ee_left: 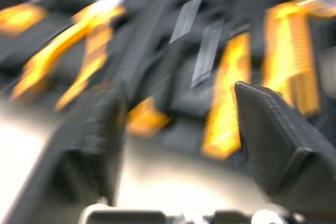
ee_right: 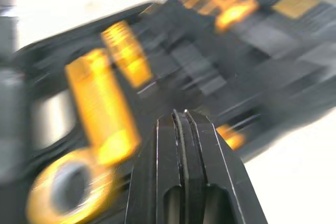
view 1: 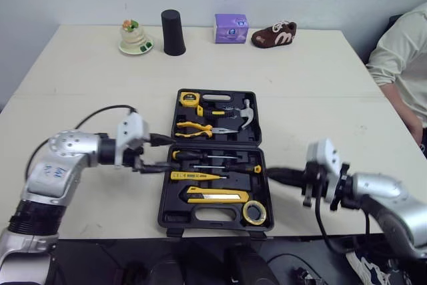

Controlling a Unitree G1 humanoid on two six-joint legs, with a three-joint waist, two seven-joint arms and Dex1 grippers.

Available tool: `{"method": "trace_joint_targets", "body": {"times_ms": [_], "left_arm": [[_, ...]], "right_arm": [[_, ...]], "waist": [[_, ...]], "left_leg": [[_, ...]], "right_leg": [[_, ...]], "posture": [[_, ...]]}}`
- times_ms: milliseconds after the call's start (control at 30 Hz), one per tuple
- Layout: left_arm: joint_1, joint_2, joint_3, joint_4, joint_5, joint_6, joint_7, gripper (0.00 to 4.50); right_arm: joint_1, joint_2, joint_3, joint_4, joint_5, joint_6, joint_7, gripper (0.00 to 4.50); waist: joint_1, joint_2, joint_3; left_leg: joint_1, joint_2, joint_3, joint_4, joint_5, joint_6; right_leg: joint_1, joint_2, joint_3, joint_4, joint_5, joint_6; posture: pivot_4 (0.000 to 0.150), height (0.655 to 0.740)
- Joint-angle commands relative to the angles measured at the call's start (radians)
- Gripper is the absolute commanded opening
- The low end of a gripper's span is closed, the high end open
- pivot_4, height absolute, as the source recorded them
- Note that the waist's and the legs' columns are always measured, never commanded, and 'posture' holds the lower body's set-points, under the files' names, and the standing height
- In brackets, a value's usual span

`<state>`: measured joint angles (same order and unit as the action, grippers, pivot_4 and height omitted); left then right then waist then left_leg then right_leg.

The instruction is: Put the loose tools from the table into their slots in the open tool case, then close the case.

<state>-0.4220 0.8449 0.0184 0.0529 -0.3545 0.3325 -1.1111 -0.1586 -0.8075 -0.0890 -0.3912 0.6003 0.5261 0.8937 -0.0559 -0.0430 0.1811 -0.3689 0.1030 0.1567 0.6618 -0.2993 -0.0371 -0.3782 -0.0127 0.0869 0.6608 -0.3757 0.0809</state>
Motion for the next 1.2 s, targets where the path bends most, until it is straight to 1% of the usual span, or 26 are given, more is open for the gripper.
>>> {"method": "trace_joint_targets", "body": {"times_ms": [33,133,267,367,433,567,733,900,1200], "left_arm": [[-0.022,0.012,0.018,0.156,0.088,-0.107,0.043,1.47],[-0.04,-0.023,-0.02,0.245,0.161,-0.188,0.081,0.02],[-0.094,-0.099,-0.058,0.314,0.211,-0.227,0.119,0.02],[-0.125,-0.139,-0.073,0.338,0.226,-0.232,0.121,0.02],[-0.133,-0.175,-0.092,0.31,0.219,-0.207,0.109,0.02],[-0.104,-0.229,-0.139,0.17,0.182,-0.158,0.049,0.02],[-0.126,-0.312,-0.178,0.147,0.228,-0.107,0.11,0.02],[-0.148,-0.338,-0.178,0.173,0.263,-0.095,0.125,0.02],[-0.168,-0.297,-0.145,0.241,0.296,-0.111,0.146,0.02]], "right_arm": [[-0.08,-0.033,0.012,0.113,-0.121,-0.003,-0.057,0.0],[-0.155,-0.014,0.092,0.206,-0.23,-0.019,-0.089,0.0],[-0.25,0.046,0.192,0.317,-0.35,-0.032,-0.133,0.0],[-0.288,0.085,0.215,0.353,-0.372,-0.03,-0.131,0.0],[-0.303,0.105,0.228,0.333,-0.364,-0.02,-0.109,0.0],[-0.309,0.125,0.222,0.278,-0.344,-0.004,-0.083,0.0],[-0.277,0.119,0.185,0.217,-0.328,0.044,-0.076,0.0],[-0.229,0.091,0.155,0.183,-0.345,0.069,-0.075,0.0],[-0.174,0.047,0.107,0.135,-0.343,0.11,-0.068,0.0]], "waist": [[0.0,0.0,0.0],[0.002,0.0,0.0],[0.003,0.0,0.0],[-0.001,0.001,0.001],[-0.003,0.002,0.001],[-0.003,0.004,0.003],[0.006,0.005,0.003],[0.016,0.006,0.003],[0.025,0.006,0.003]], "left_leg": [[-0.001,0.0,0.001,0.0,0.0,0.0],[-0.004,0.0,0.004,-0.001,-0.001,-0.001],[-0.008,0.0,0.012,0.0,-0.001,-0.001],[-0.008,0.001,0.017,0.002,-0.001,-0.001],[-0.008,0.001,0.018,0.003,-0.001,-0.001],[-0.006,0.002,0.018,0.003,0.0,-0.002],[-0.006,0.0,0.018,0.004,0.0,-0.001],[-0.006,-0.003,0.018,0.004,0.002,0.002],[-0.006,-0.003,0.017,0.004,0.002,0.002]], "right_leg": [[-0.001,0.0,0.0,0.0,0.0,0.0],[-0.006,0.0,0.001,0.0,-0.001,-0.001],[-0.015,0.0,0.0,0.004,0.0,0.001],[-0.017,0.0,0.002,0.008,0.0,0.002],[-0.017,0.001,0.002,0.009,0.0,0.002],[-0.017,0.001,0.004,0.012,0.0,0.002],[-0.017,0.001,0.003,0.013,0.001,0.002],[-0.016,0.001,0.003,0.012,0.002,0.005],[-0.015,0.001,0.003,0.012,0.002,0.005]], "posture": [[0.15,0.7386],[0.15,0.7386],[0.15,0.7386],[0.15,0.7386],[0.15,0.7386],[0.15,0.7386],[0.15,0.7386],[0.15,0.7386],[0.15,0.7386]]}}
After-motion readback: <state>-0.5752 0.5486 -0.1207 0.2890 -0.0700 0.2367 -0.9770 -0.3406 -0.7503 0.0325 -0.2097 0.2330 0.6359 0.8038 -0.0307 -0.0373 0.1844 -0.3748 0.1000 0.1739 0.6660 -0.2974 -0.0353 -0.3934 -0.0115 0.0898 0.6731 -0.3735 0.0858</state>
